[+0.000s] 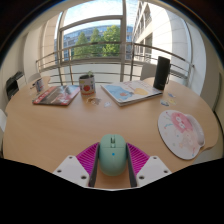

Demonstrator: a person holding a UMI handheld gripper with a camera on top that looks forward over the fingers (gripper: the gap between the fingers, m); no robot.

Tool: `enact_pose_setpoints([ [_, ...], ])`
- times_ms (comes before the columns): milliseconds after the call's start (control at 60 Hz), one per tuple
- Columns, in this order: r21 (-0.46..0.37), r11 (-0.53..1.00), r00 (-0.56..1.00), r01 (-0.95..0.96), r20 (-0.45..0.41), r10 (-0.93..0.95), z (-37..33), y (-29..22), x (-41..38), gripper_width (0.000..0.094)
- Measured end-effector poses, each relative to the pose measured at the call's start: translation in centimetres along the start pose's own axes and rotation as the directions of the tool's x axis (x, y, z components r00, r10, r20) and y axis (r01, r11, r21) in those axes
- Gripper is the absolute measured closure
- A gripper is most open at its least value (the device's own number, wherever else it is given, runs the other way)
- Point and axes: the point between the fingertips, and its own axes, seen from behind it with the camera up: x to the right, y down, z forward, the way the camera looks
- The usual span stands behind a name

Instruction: Arrange mouse

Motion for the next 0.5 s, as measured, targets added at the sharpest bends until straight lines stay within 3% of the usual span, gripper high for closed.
enact_pose_setpoints([
  [200, 0.006, 1.0, 0.998, -0.017, 0.062, 0.017, -0.9, -1.8, -0.9, 0.0533],
  [350, 0.176, 0.979, 0.981, -0.107, 0.176, 0.075, -5.3, -11.9, -0.8, 0.0534],
  [500, 0.34, 0.924, 0.979, -0.175, 0.158, 0.127, -7.9, -21.0, 6.7, 0.0536],
])
